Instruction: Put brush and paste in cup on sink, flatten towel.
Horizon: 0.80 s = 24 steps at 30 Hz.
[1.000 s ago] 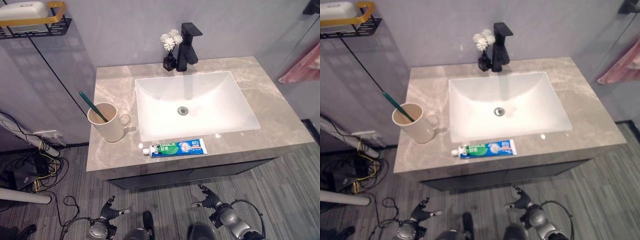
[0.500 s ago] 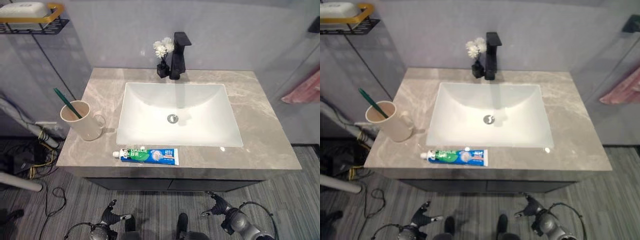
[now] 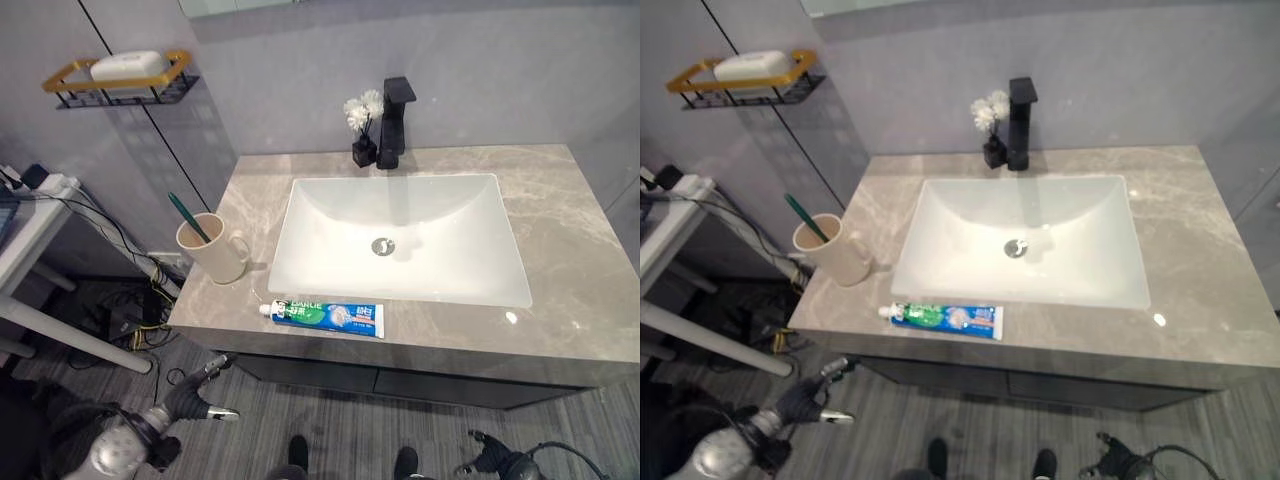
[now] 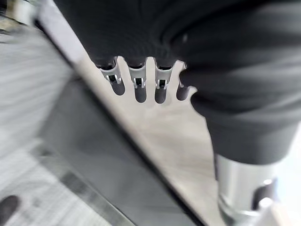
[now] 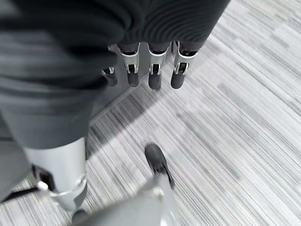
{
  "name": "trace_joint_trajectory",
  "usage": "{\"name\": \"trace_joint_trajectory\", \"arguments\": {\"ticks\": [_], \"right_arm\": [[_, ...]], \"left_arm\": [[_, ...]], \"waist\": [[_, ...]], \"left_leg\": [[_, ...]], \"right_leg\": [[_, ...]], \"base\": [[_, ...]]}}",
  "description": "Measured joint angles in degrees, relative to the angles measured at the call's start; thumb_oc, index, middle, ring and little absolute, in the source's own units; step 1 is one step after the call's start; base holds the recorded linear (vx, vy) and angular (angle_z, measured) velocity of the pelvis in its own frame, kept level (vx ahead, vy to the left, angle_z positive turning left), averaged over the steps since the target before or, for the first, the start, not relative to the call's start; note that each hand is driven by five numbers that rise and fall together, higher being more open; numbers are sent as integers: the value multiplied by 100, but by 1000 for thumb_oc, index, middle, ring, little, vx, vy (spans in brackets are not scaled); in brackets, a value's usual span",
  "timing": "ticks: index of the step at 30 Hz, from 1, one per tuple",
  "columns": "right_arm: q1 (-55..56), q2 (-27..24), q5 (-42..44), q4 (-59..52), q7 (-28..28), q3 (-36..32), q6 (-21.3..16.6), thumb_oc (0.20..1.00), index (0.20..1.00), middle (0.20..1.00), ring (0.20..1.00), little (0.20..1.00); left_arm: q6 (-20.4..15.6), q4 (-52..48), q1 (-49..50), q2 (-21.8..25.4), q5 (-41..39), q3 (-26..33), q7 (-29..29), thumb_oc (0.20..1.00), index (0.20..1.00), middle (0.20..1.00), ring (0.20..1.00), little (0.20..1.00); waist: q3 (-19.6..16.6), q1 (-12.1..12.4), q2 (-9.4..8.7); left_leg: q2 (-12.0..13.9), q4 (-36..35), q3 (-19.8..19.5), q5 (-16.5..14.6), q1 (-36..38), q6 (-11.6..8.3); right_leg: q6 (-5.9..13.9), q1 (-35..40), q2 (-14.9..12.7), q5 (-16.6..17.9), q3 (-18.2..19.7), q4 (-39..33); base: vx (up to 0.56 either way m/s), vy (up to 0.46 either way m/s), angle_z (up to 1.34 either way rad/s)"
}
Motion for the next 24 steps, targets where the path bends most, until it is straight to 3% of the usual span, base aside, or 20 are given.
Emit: {"name": "trace_joint_trajectory", "arguments": {"ticks": [1,5,10,14,16,24], "right_arm": [[97,5,-6,18,76,-11,31,1000,1000,1000,1000,1000],[190,39,-136,-2,94,-29,52,1000,1000,1000,1000,1000],[273,137,-274,124,165,-61,55,1000,1000,1000,1000,1000],[345,288,-90,149,163,-306,66,1000,1000,1000,1000,1000],[342,348,36,186,166,-300,127,1000,1000,1000,1000,1000],[327,445,62,123,151,-240,153,1000,1000,1000,1000,1000]], "left_arm": [[36,-347,47,281,-427,218,-283,1000,1000,1000,1000,1000],[61,-885,27,225,-1451,561,-774,1000,1000,1000,1000,1000],[-61,-1116,-265,-102,-1944,1353,-647,1000,1000,1000,1000,1000],[-270,-1106,-473,-126,-1609,1525,-128,1000,1000,1000,1000,1000],[-412,-635,-919,-606,-1226,1236,120,1000,1000,1000,1000,1000],[-412,-423,-1135,-751,-99,351,473,1000,1000,1000,1000,1000]], "waist": [[-33,4,29],[-137,-23,60],[-301,14,-164],[-408,83,-374],[-440,86,-375],[-397,1,-391]], "left_leg": [[-29,-1,15,-18,64,10],[-72,0,54,-62,86,31],[-35,1,41,-59,68,10],[-65,-14,0,-94,47,-23],[-98,-27,-14,-124,36,13],[-100,2,10,-62,-130,9]], "right_leg": [[19,61,-29,-14,4,11],[58,80,-63,-32,71,20],[90,68,-29,-60,65,20],[90,67,-55,-64,50,21],[75,66,-83,-74,76,20],[62,-141,-74,-2,110,20]], "base": [[23,26,-5],[-4,8,-7],[0,0,0],[7,7,3],[11,11,3],[1,0,0]]}}
